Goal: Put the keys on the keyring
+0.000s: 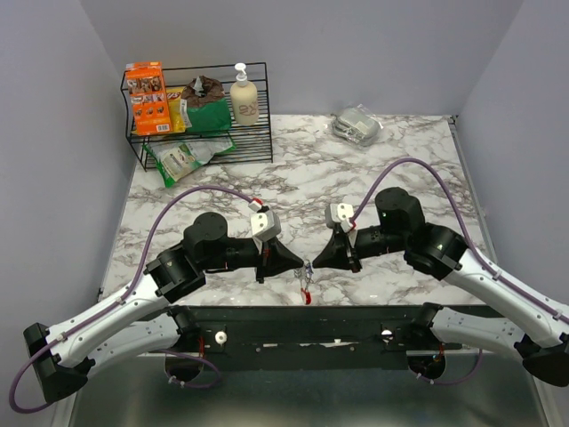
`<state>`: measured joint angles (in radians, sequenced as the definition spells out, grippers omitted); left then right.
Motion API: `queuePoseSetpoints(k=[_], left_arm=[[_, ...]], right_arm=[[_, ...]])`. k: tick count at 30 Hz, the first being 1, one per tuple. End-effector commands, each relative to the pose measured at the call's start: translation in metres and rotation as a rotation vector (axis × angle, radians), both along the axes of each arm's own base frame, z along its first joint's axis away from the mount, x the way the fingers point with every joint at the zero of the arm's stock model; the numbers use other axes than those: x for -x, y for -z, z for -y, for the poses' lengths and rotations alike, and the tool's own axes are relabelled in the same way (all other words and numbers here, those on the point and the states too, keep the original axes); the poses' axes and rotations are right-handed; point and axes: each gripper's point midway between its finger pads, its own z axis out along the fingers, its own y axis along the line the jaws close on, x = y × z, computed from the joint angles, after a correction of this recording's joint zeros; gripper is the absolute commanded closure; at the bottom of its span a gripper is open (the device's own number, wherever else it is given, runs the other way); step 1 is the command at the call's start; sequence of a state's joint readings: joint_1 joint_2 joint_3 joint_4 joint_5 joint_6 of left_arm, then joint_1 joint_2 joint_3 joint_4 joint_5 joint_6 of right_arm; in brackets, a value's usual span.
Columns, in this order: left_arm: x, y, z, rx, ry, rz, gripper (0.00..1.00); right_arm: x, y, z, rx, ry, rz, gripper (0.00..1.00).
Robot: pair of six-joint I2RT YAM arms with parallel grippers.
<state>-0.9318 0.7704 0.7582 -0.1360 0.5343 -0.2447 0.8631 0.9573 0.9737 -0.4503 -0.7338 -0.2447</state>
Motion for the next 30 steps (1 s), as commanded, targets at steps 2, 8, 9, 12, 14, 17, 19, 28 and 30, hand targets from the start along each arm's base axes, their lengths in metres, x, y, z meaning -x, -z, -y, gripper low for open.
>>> queuePoseSetpoints(k=[2,8,9,12,14,17,19,28,30], left_arm=[[0.008,-0.015,0.0,0.045,0.036,0.015,1.0],[0.009,-0.014,0.0,0.044,0.035,0.011,1.0],[0.009,-0.014,-0.001,0.043,0.037,0.01,1.0],[0.009,-0.013,-0.001,0.043,0.037,0.008,1.0],[0.009,-0.012,-0.002,0.039,0.03,0.004,1.0],[0.009,-0.01,-0.003,0.026,0.031,0.004,1.0],[0.01,-0.01,-0.003,0.023,0.031,0.004,1.0],[0.012,-0.01,-0.004,0.025,0.043,-0.002,1.0],[0.013,-0.011,-0.003,0.026,0.046,-0.006,1.0]], right_arm=[[-0.007,-0.008,-0.003,-0.003,0.028,0.016,1.0],[-0.011,-0.005,-0.005,0.009,0.048,0.011,1.0],[-0.012,-0.005,-0.005,0.009,0.053,0.012,1.0],[-0.015,-0.007,-0.005,0.01,0.071,0.011,1.0],[-0.017,-0.01,-0.005,0.009,0.082,0.011,1.0],[-0.017,-0.012,-0.006,0.004,0.083,0.017,1.0],[-0.018,-0.015,-0.005,-0.002,0.089,0.029,1.0],[-0.019,-0.022,-0.002,-0.025,0.1,0.063,1.0],[-0.02,-0.023,-0.001,-0.03,0.107,0.072,1.0]])
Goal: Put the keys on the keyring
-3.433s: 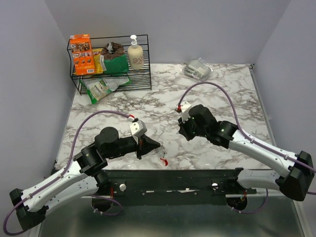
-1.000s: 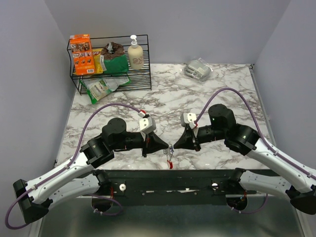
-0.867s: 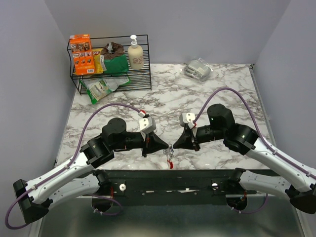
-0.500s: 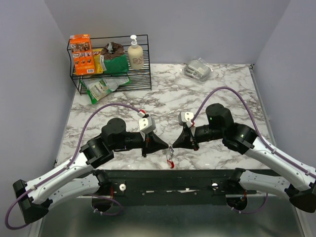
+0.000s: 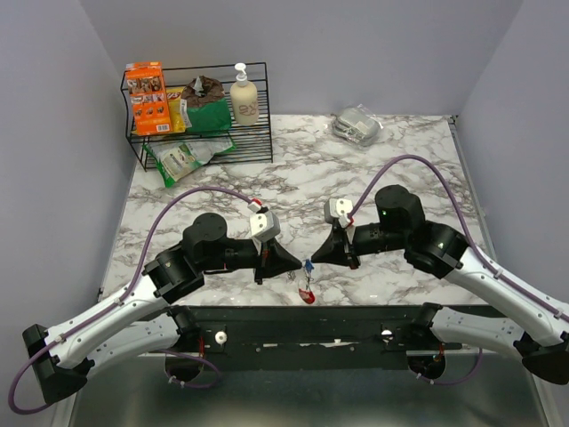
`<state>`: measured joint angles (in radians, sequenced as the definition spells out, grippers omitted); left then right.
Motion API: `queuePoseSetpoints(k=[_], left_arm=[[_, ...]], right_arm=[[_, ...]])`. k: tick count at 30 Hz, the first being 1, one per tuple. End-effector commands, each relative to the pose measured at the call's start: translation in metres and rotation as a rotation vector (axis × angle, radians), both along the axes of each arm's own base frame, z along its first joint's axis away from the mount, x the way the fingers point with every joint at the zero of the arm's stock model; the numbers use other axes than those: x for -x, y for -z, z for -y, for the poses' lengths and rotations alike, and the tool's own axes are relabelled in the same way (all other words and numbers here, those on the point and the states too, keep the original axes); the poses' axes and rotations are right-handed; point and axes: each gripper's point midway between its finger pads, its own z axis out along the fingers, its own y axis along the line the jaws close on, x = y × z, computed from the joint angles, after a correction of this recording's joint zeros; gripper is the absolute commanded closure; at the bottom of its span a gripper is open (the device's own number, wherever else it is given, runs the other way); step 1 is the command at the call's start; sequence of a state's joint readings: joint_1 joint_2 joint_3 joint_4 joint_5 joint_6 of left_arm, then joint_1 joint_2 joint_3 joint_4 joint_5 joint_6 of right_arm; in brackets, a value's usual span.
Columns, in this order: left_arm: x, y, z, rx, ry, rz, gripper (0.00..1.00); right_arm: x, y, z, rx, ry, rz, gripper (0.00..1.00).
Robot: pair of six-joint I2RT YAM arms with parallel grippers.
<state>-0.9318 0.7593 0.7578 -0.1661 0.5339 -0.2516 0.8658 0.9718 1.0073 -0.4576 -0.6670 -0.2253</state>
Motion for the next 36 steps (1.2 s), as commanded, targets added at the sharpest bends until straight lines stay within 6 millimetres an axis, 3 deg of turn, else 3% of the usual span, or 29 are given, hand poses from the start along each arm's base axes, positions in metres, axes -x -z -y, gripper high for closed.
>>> queuePoseSetpoints(k=[1,15,29,36], left_arm=[[0.01,-0.014,0.0,0.041,0.048,0.012,1.0],[0.007,-0.015,0.002,0.033,0.042,0.016,1.0],[0.022,-0.02,0.004,-0.006,0.12,-0.094,1.0],[0.027,-0.037,0.004,0.04,0.198,-0.149,1.0]], right_arm=[[-0.009,-0.018,0.001,-0.04,0.046,0.07,1.0],[-0.004,-0.024,-0.001,-0.064,0.009,0.088,1.0],[0.022,-0.037,0.016,-0.084,-0.077,0.127,1.0],[0.029,-0.032,0.02,-0.062,-0.106,0.101,1.0]])
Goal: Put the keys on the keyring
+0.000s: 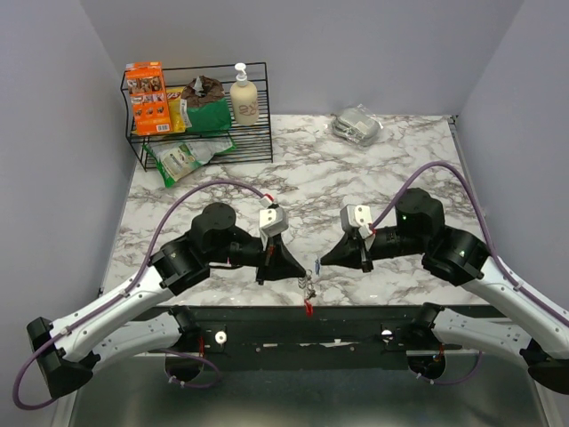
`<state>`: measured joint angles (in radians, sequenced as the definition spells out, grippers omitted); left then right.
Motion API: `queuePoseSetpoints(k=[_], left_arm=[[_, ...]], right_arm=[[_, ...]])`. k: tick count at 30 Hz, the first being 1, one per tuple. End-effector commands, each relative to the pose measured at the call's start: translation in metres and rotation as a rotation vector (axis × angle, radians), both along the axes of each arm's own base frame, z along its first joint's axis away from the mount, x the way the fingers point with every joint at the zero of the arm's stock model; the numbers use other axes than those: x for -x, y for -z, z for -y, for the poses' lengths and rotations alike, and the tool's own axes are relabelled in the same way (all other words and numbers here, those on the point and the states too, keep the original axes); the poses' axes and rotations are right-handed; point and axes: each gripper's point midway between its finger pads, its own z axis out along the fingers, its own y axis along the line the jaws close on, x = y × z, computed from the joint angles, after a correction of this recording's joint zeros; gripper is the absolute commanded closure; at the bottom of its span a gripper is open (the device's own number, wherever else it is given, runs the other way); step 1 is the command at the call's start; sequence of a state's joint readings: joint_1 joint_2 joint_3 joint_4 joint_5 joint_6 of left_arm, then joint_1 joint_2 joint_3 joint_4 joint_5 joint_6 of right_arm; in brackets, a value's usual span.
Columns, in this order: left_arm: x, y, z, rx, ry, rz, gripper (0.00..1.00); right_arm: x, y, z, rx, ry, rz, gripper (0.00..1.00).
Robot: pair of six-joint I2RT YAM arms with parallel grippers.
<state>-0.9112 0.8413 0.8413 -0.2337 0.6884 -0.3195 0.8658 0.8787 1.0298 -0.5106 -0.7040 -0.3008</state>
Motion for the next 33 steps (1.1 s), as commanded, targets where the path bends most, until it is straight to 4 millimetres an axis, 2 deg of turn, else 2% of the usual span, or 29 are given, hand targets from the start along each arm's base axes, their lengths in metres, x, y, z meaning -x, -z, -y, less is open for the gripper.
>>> queuePoseSetpoints(k=[1,8,17,33], left_arm=[[0.013,-0.032,-0.003,0.083,0.105,-0.031,1.0],[0.012,-0.046,-0.007,0.123,0.172,-0.083,1.0],[0.004,-0.052,0.005,0.105,0.2,-0.117,1.0],[-0.007,-0.04,0.011,0.048,0.19,-0.13,1.0]], right_arm=[[0.013,-0.006,0.005,0.002,-0.055,-0.006,1.0],[0.022,-0.006,0.007,0.016,-0.091,-0.027,1.0],[0.018,-0.001,0.003,0.031,-0.088,-0.039,1.0],[0.02,-0.009,0.008,0.004,-0.077,-0.011,1.0]])
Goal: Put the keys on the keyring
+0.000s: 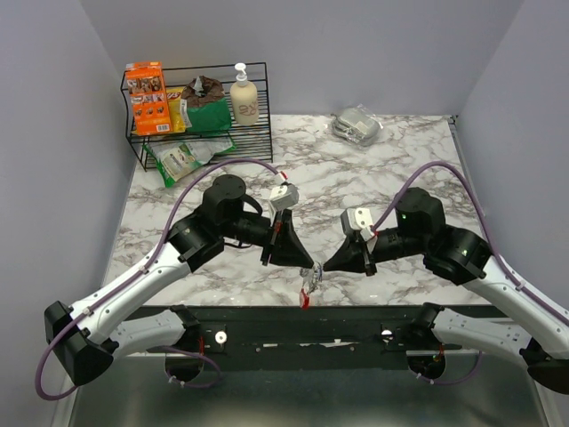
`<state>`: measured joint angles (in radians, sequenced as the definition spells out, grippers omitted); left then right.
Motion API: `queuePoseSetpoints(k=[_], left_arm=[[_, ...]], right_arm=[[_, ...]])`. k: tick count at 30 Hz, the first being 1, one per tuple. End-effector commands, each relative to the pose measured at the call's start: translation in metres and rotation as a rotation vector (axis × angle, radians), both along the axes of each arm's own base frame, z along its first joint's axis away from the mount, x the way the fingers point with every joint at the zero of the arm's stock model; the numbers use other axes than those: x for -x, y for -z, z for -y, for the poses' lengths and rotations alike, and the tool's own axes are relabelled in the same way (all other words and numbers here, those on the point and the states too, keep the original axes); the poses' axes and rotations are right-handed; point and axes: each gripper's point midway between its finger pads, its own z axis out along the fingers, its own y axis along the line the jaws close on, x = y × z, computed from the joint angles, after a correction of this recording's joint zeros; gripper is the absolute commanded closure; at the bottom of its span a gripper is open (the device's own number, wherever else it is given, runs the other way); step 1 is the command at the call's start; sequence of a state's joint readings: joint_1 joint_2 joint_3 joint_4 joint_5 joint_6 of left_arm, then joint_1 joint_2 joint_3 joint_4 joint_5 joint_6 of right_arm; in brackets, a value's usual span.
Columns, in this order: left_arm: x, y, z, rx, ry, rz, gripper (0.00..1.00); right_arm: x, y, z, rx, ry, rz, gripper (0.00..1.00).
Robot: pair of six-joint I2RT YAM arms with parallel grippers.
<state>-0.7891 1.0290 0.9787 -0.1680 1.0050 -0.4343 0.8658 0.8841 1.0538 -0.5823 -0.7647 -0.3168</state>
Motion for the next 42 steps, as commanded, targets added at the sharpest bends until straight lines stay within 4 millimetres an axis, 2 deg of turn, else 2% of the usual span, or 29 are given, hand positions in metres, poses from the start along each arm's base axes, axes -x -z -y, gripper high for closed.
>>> queuePoseSetpoints(k=[1,4,12,20,34,42], left_arm=[[0.002,-0.01,-0.003,0.011,0.02,0.032,1.0],[0.002,-0.016,-0.006,0.025,0.006,0.048,1.0],[0.0,-0.015,-0.009,0.029,0.001,0.047,1.0],[-0.007,-0.006,-0.005,0.009,-0.008,0.028,1.0],[-0.009,0.009,-0.004,-0.04,-0.005,0.01,1.0],[-0.006,0.012,-0.004,-0.046,0.009,0.006,1.0]], right_arm=[[0.005,-0.011,0.004,-0.02,-0.011,0.025,1.0],[0.005,-0.01,0.004,-0.02,-0.009,0.025,0.99],[0.008,-0.014,0.006,-0.031,-0.012,0.032,1.0],[0.005,-0.012,0.005,-0.026,-0.004,0.031,1.0],[-0.008,-0.007,-0.004,0.01,0.028,0.009,1.0],[-0.022,-0.001,-0.007,0.037,0.093,0.008,1.0]])
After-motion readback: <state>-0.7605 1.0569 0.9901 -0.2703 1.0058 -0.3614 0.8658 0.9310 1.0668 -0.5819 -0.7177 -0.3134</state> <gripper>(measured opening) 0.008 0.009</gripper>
